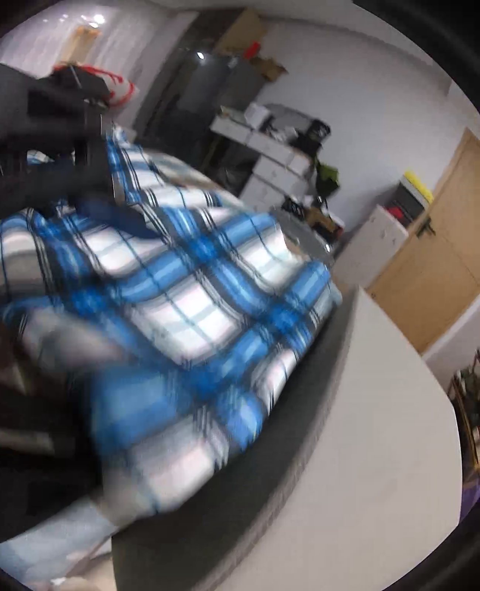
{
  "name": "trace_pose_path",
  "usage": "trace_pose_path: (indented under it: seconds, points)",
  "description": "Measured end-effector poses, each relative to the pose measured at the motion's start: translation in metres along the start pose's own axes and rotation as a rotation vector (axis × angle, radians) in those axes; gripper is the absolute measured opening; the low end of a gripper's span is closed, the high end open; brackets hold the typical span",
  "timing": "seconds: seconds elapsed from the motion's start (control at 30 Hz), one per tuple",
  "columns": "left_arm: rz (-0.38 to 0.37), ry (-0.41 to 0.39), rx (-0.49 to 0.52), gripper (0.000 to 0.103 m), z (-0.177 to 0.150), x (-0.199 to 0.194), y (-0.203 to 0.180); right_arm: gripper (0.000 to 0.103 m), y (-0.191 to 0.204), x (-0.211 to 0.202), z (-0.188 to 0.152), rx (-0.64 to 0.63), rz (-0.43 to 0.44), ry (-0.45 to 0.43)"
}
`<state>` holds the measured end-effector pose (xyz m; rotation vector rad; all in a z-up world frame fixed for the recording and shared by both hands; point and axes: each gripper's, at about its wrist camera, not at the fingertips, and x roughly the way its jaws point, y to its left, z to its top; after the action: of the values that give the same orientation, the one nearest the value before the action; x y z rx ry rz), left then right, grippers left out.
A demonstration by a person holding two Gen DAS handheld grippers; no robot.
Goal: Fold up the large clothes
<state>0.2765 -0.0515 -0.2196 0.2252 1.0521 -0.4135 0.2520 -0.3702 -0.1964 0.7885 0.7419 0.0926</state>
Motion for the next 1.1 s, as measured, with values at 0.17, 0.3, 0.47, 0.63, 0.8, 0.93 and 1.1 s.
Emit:
trace_pose_path:
  seconds: [0.17, 0.3, 0.47, 0.63, 0.8, 0.93, 1.1]
  points:
    - [0.007, 0.011, -0.018, 0.075, 0.001, 0.001, 0.003, 0.002, 0.002, -0.016, -0.005, -0.063, -0.055, -0.062]
    - [-0.012, 0.010, -0.041, 0.075, -0.002, -0.002, -0.002, 0.001, 0.022, -0.035, -0.006, -0.208, -0.084, -0.119]
    - [-0.060, 0.028, -0.032, 0.075, 0.000, -0.004, -0.034, 0.001, 0.044, -0.055, -0.009, -0.346, -0.167, -0.201]
    - [-0.201, 0.054, -0.064, 0.075, 0.011, -0.003, -0.070, 0.001, 0.052, -0.094, -0.001, -0.411, -0.205, -0.264]
    - [-0.390, 0.142, -0.118, 0.075, 0.013, -0.021, -0.073, 0.001, 0.083, -0.118, 0.003, -0.523, -0.245, -0.304]
    - [-0.214, 0.029, -0.080, 0.075, -0.006, -0.069, -0.038, 0.001, 0.112, -0.115, -0.016, -0.615, -0.263, -0.306]
    - [-0.017, -0.018, -0.083, 0.076, -0.042, -0.092, 0.024, 0.001, 0.149, -0.104, -0.047, -0.693, -0.218, -0.319]
